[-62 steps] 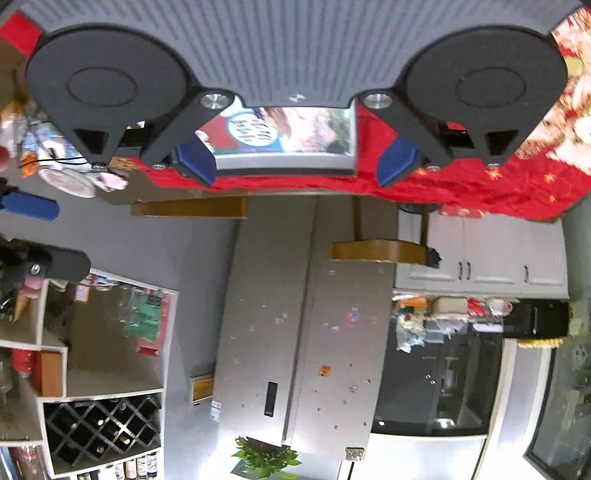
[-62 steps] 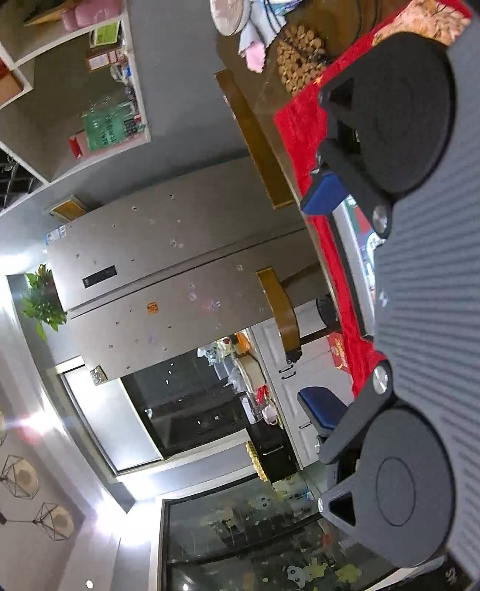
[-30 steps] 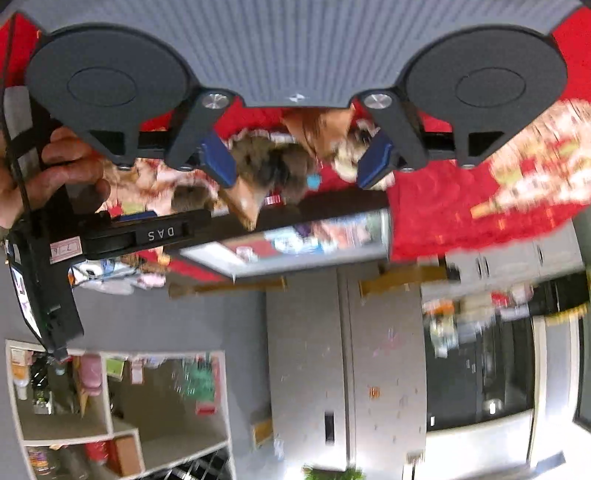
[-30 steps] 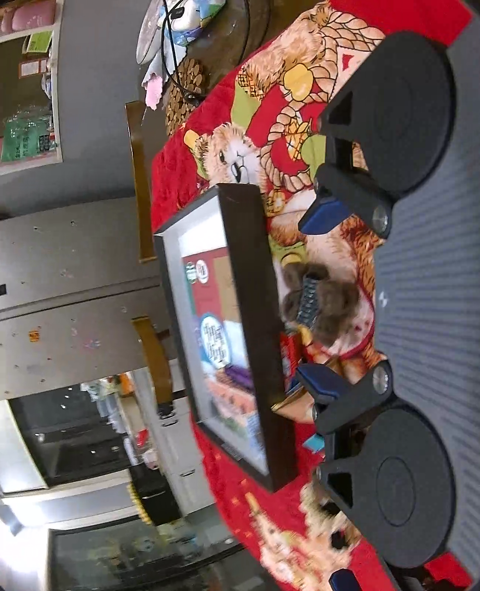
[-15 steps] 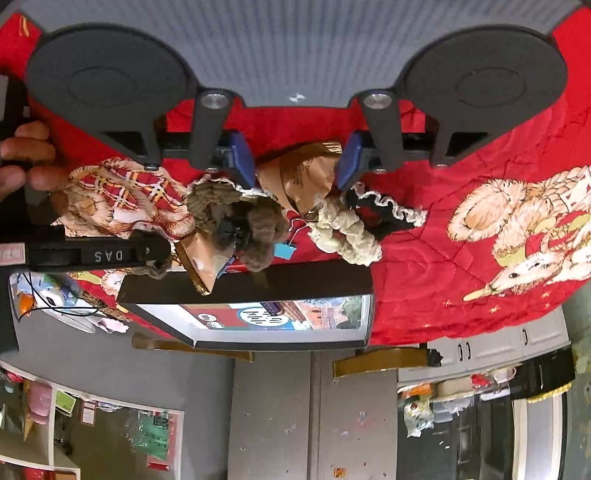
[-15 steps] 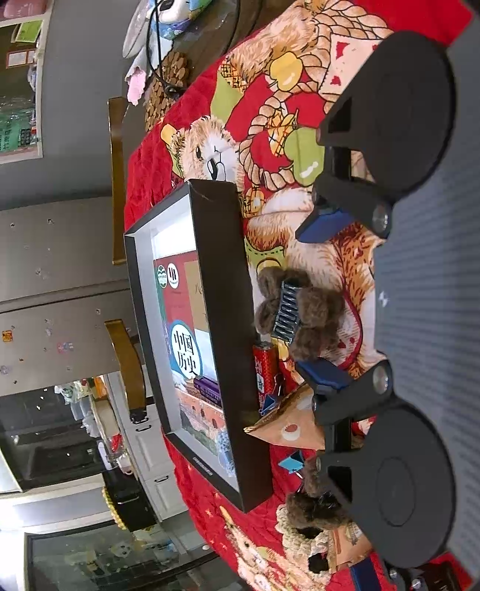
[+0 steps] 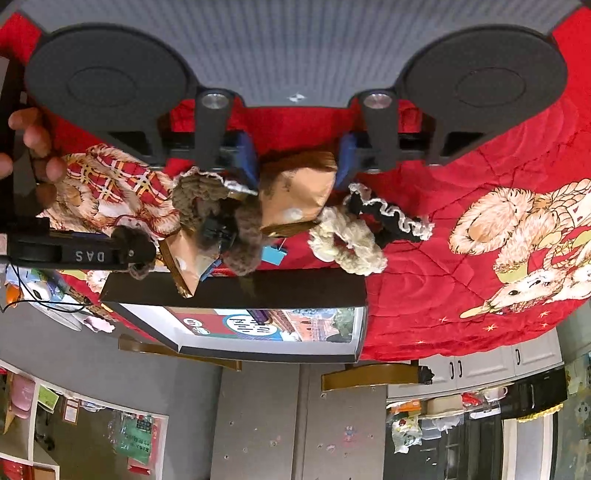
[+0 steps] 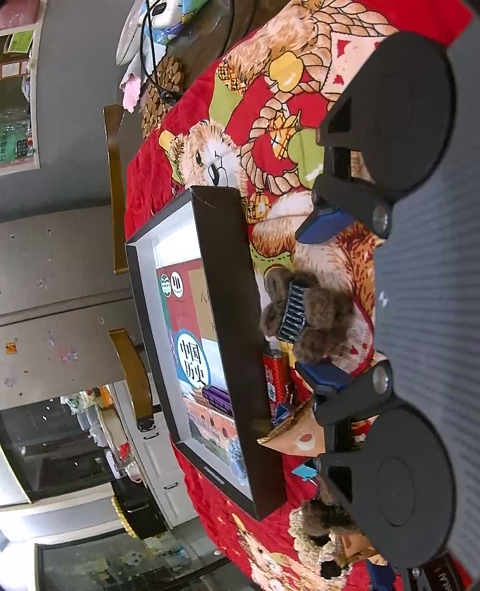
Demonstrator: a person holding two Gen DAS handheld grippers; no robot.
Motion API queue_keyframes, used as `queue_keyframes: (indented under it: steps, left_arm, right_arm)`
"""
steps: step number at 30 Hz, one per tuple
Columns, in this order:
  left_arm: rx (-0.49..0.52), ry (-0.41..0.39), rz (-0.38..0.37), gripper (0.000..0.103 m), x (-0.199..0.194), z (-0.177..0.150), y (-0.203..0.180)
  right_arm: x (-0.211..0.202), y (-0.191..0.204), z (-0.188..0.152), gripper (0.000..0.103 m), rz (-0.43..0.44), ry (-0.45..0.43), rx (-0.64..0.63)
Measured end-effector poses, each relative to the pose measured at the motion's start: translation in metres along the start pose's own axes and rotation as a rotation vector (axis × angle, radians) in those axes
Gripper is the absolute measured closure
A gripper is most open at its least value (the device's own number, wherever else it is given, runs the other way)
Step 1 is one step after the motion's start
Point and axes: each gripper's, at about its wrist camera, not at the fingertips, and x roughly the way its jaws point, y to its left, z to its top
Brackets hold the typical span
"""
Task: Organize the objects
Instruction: 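Grasp the brown paper bag with the left gripper while the right grasps the brown fuzzy clip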
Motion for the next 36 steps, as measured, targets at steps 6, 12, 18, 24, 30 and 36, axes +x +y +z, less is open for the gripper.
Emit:
queue_keyframes:
  steps: [6,12,18,24,30,36]
  left_arm:
    - [-0.044,-0.019,-0.009,0.057,-0.005,-0.001,0.009]
    - [-0.029,-0.036,0.006,0.057,-0.010,-0.003,0.008]
    - [-0.039,-0.039,0.013,0.057,-0.011,-0.004,0.010]
    - [-0.033,-0.075,-0.026,0.059,-0.017,-0.005,0.010]
    - [-0.043,-0.087,-0.034,0.060,-0.020,-0.004,0.011]
    - [-0.038,-0.093,-0.033,0.060,-0.021,-0.005,0.011]
  right_arm:
    - [-0.004,-0.006,-0.002,0.054,0.020,-0.008,0.029]
    - [-0.004,-0.003,-0.002,0.061,0.009,-0.005,0.007]
    - [-0.005,-0.003,-0.002,0.061,0.006,-0.007,0.008]
    - [-0.005,-0.003,-0.003,0.061,0.000,-0.008,0.002]
    - [-0.005,-0.003,-0.003,0.061,-0.004,-0.008,-0.003]
    - [-0.005,-0.003,-0.003,0.061,-0.006,-0.008,-0.004]
